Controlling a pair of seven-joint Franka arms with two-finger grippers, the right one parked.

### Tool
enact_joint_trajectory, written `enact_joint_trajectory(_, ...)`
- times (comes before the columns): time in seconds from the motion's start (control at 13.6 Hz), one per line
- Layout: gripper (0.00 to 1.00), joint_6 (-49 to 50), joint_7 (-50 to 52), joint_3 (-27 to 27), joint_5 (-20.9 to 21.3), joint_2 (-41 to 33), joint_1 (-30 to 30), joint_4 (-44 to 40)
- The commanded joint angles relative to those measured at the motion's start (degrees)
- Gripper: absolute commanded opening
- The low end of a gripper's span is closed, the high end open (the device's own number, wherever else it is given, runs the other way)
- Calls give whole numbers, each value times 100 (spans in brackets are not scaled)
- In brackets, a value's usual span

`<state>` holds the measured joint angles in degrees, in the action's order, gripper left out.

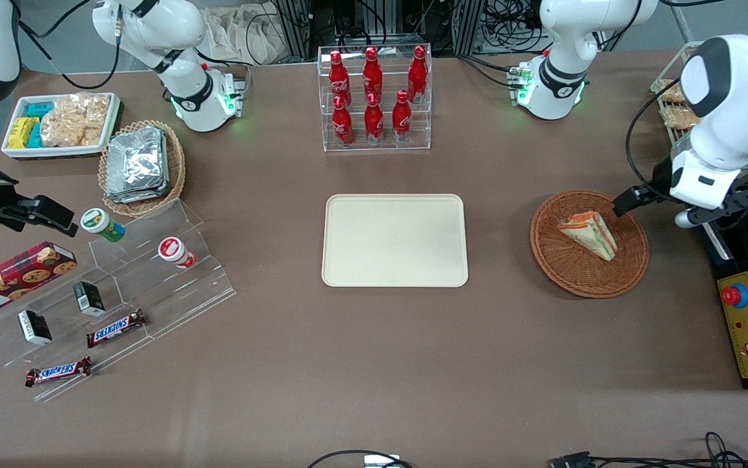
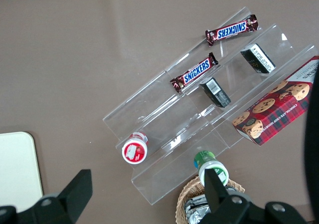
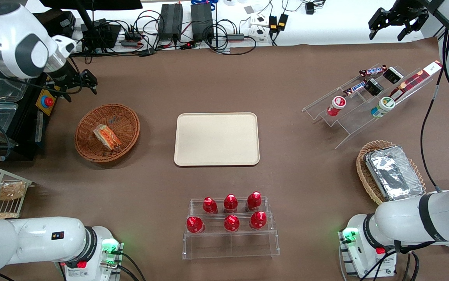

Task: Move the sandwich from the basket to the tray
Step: 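Move the left gripper over the wrapped sandwich in the wicker basket, then lower the left gripper and close it on the sandwich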

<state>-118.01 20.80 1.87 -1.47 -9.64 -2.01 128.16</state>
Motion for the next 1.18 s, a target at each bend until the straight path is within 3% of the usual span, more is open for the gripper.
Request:
enact_joint_trajectory(0.0,100,-755,406,15,-55,-214,-19,699)
enact_joint_trajectory(0.51,100,-2269,917,15,-55,304,-37,1536)
enact_joint_trajectory(1.1,100,-3227,1048,7,-55,788,-177,1976)
